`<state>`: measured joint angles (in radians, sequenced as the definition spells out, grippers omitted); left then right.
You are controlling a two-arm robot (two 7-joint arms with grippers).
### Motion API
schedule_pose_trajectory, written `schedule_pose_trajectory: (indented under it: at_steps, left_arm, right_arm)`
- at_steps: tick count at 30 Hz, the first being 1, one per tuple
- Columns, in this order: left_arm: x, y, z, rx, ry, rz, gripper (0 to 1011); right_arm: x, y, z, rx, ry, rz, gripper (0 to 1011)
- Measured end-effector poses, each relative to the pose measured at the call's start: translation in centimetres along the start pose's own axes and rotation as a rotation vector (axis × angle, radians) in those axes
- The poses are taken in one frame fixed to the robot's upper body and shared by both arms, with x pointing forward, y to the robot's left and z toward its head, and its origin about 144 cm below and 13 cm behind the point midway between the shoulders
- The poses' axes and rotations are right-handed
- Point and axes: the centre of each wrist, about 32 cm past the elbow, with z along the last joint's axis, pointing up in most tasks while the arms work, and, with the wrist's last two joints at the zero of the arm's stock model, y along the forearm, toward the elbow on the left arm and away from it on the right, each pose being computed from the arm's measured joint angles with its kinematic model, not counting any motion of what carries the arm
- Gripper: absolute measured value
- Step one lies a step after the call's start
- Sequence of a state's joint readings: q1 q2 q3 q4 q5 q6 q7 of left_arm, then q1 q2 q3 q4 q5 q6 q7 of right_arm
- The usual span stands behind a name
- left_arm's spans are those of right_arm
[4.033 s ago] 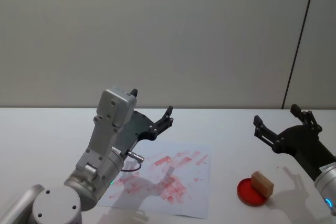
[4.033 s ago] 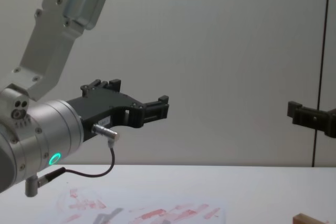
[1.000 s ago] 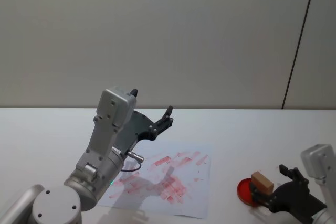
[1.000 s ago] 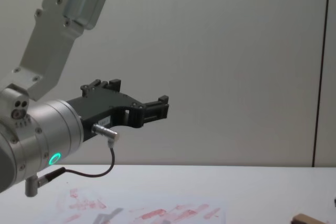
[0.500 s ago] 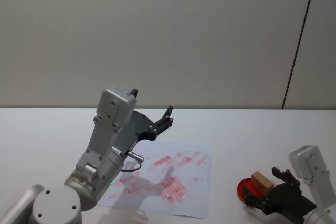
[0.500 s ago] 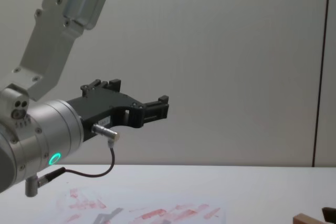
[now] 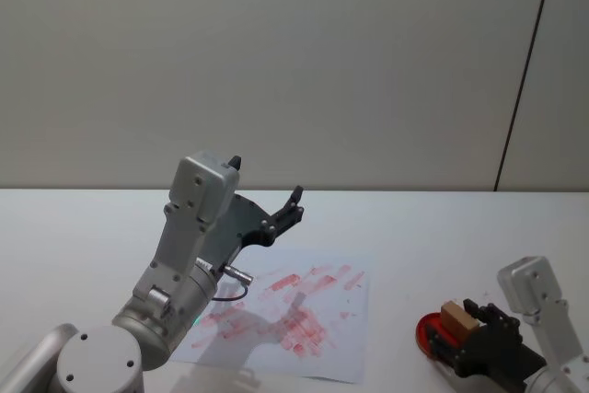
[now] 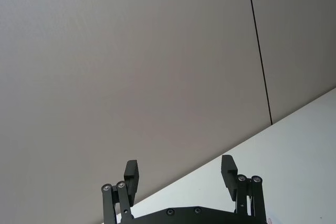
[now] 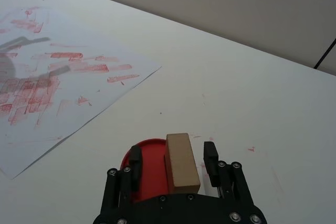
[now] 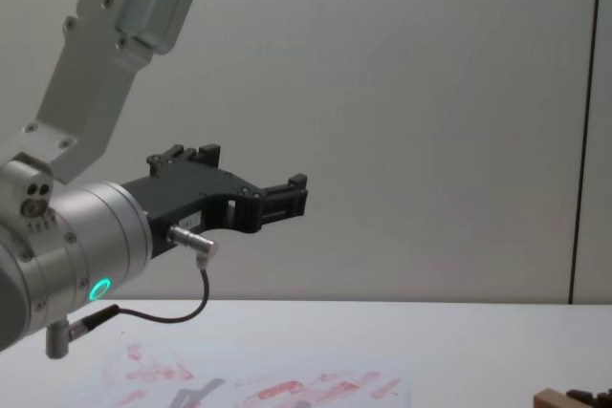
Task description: Use the one hand to pick up the stamp and affix it onto the A4 paper.
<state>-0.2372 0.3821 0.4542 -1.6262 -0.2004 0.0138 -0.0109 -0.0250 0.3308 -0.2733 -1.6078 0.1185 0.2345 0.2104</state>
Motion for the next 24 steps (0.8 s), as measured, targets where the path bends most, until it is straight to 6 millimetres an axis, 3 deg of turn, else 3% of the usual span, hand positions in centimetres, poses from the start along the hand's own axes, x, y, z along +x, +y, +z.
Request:
schedule_pose_trajectory:
  at_steps: [16, 24]
  left_arm:
    - [0.0, 0.0, 0.0, 0.0, 0.0, 0.0, 1003]
    - [0.0, 0.0, 0.0, 0.0, 0.0, 0.0, 1002]
  right_arm:
    - [-0.07, 0.2, -0.04, -0.004, 0.0, 0.002, 234]
    - [-0.19, 0.32, 0.2, 0.016, 0.004, 0.0, 219]
